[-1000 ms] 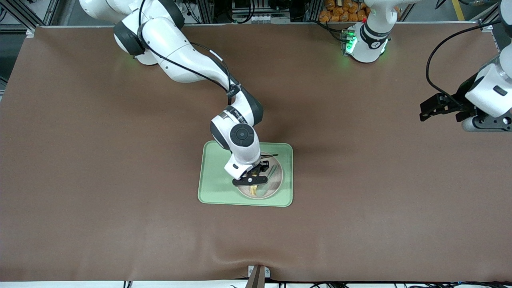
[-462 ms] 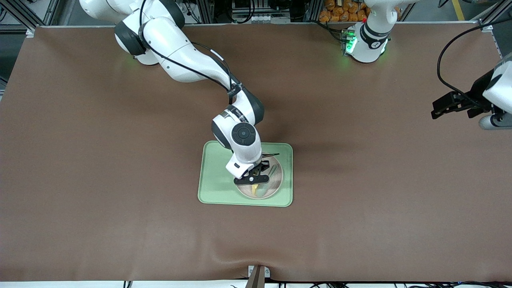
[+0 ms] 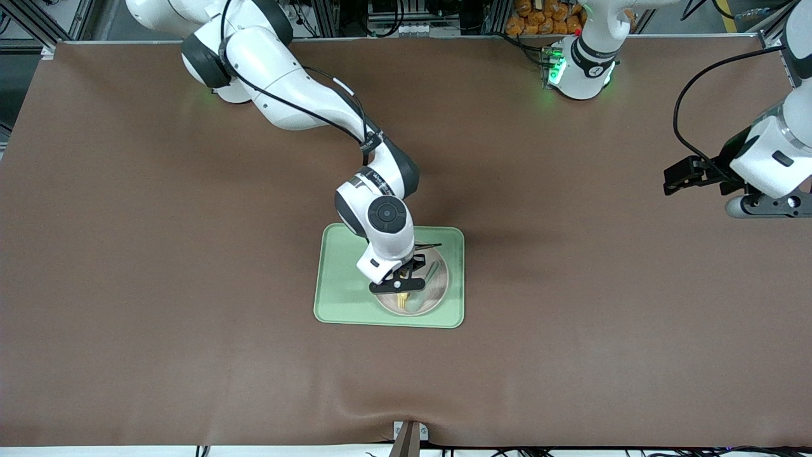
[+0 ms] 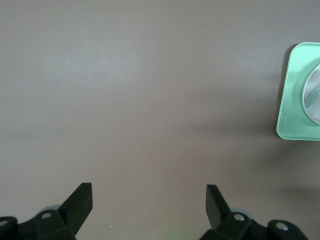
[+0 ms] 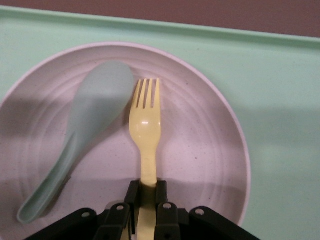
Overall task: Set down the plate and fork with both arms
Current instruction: 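Lift the yellow fork with the right gripper and move it beside the plate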
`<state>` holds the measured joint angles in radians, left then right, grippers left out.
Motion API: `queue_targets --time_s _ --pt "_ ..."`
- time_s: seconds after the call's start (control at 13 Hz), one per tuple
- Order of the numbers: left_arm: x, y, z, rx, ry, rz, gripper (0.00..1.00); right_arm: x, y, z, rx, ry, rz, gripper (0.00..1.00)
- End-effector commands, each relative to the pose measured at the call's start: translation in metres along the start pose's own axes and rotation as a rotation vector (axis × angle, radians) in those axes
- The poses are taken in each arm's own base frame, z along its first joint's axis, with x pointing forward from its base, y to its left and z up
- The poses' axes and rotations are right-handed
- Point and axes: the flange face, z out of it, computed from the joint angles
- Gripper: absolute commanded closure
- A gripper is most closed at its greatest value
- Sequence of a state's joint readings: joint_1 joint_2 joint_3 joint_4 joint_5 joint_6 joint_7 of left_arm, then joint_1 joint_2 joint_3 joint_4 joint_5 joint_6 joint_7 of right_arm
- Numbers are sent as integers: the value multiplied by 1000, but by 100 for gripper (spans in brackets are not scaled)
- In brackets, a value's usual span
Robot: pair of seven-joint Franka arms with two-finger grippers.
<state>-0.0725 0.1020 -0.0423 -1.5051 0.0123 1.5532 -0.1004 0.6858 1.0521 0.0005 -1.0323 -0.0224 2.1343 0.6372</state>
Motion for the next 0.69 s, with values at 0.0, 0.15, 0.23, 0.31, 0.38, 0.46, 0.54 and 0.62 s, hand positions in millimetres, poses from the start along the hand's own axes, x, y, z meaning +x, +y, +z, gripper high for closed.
queue_targets --time_s 0.0,0.15,0.23,0.31,0.38,0.46,0.54,0.62 --pt "-18 -9 -30 -2 44 -9 0 3 3 -6 -5 -18 22 100" --pt "-36 -10 -56 -5 92 -6 0 5 8 -15 -4 -44 36 100" --pt "-40 -11 -60 -6 98 -19 0 6 10 -18 -8 -58 42 100" --pt "-42 -13 -58 -5 90 -20 0 6 9 -23 -2 -71 48 100" --pt "-44 -26 -58 -9 88 -44 0 7 8 -33 10 -81 57 100" --pt "-44 -30 -58 -14 88 -50 0 9 11 -38 14 -90 65 100" --pt "-44 -30 -57 -15 86 -50 0 12 14 -43 15 -92 72 100" --pt "-44 -29 -57 -15 86 -48 0 12 15 -45 11 -101 72 100"
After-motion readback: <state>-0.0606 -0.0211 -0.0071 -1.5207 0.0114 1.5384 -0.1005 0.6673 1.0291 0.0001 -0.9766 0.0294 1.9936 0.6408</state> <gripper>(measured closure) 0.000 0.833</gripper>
